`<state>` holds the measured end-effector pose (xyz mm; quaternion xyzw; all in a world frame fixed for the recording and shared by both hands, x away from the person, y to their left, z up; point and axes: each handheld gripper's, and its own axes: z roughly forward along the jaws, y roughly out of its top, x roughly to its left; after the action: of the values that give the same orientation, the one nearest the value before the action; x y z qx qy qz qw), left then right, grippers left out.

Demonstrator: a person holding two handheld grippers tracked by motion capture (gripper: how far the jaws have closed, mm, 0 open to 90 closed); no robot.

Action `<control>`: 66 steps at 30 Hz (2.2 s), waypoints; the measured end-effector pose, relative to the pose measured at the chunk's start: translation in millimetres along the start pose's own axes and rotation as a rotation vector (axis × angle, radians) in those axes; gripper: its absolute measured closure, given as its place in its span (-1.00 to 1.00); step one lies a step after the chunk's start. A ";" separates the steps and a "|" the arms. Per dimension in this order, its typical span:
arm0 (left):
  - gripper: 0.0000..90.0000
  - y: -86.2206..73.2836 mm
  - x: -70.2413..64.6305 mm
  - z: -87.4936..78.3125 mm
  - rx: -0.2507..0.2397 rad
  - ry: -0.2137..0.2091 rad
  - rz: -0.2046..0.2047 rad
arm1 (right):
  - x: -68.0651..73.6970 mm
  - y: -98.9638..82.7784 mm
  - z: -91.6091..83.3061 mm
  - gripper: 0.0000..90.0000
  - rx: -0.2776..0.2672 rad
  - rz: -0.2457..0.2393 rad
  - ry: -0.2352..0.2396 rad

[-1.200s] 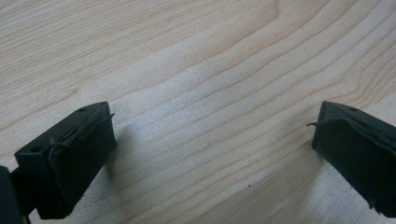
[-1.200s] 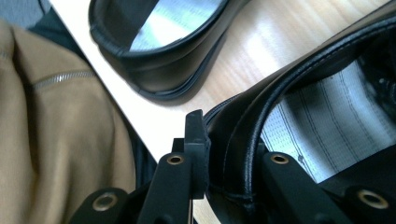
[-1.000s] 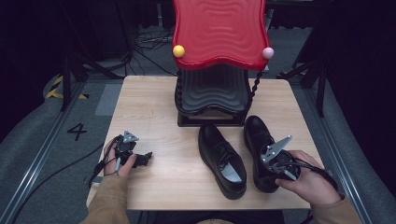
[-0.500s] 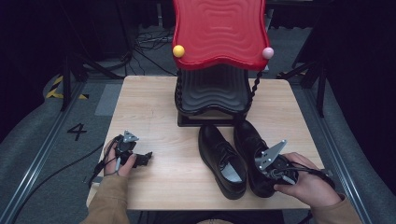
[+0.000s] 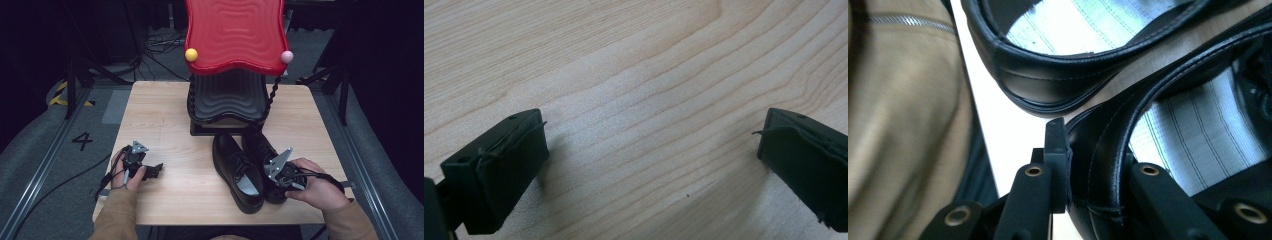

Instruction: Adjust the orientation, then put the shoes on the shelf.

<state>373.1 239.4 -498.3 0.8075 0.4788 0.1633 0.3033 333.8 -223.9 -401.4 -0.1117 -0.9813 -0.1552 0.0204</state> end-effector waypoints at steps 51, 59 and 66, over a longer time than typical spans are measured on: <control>-1.00 0.1 0.1 0.1 0.000 -0.001 0.001 | 1.6 8.9 -22.5 0.17 -0.245 0.428 -0.018; -1.00 0.1 0.1 0.1 0.000 0.000 0.001 | -4.1 15.3 -9.3 0.00 -0.268 0.692 0.006; -1.00 -0.1 -0.2 0.0 0.000 0.000 -0.001 | -8.5 21.7 6.3 0.00 -0.225 0.730 -0.030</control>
<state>373.0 239.3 -498.3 0.8073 0.4792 0.1632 0.3032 347.0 -203.7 -401.5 -0.4578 -0.8539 -0.2427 0.0478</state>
